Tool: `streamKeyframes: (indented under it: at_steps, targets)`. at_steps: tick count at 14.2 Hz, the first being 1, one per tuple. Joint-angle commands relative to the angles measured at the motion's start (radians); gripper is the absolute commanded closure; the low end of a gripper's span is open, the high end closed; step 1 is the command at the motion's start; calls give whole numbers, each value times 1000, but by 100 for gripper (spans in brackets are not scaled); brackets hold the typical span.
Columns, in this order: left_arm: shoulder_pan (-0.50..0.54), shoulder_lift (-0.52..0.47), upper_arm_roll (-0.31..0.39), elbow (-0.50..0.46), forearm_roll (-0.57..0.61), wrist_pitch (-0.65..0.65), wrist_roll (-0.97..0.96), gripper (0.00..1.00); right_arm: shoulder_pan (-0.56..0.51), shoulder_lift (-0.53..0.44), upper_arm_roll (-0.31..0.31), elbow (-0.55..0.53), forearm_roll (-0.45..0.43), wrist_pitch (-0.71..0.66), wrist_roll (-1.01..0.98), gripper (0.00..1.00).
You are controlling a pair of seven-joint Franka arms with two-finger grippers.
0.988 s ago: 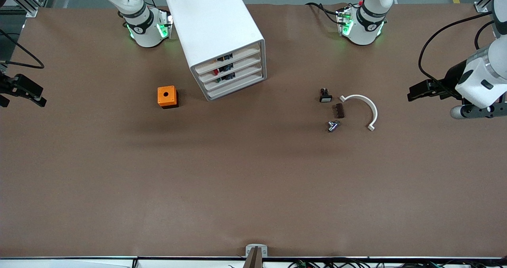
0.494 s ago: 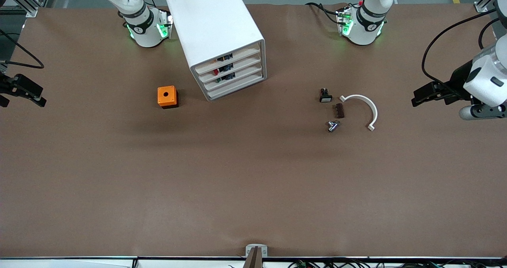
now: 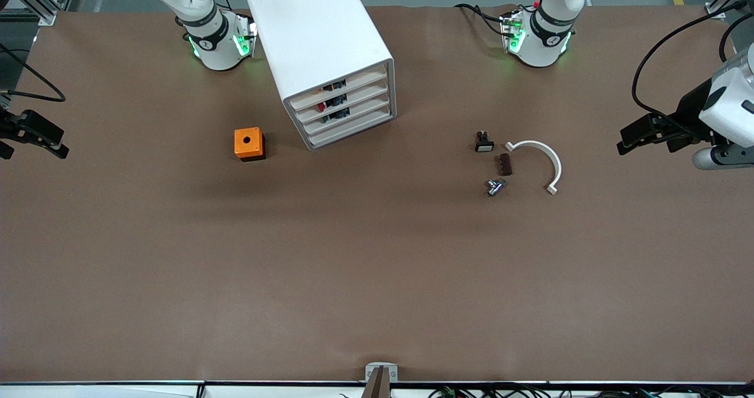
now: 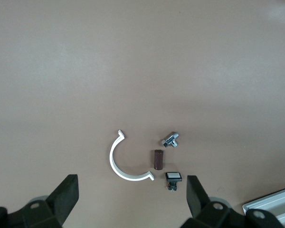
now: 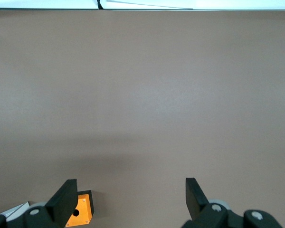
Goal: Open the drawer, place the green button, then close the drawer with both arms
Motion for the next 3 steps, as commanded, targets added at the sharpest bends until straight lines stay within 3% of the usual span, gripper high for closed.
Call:
streamKeyframes:
  at_steps: [1,3]
  targets:
    - [4,-3,-15,10,29,-2,10,0,-16,11,11,26,-18,-11,-6,0]
    - [6,-2,-15,16,27,-2,13,0,-16,9,11,26,-18,-11,-8,0]
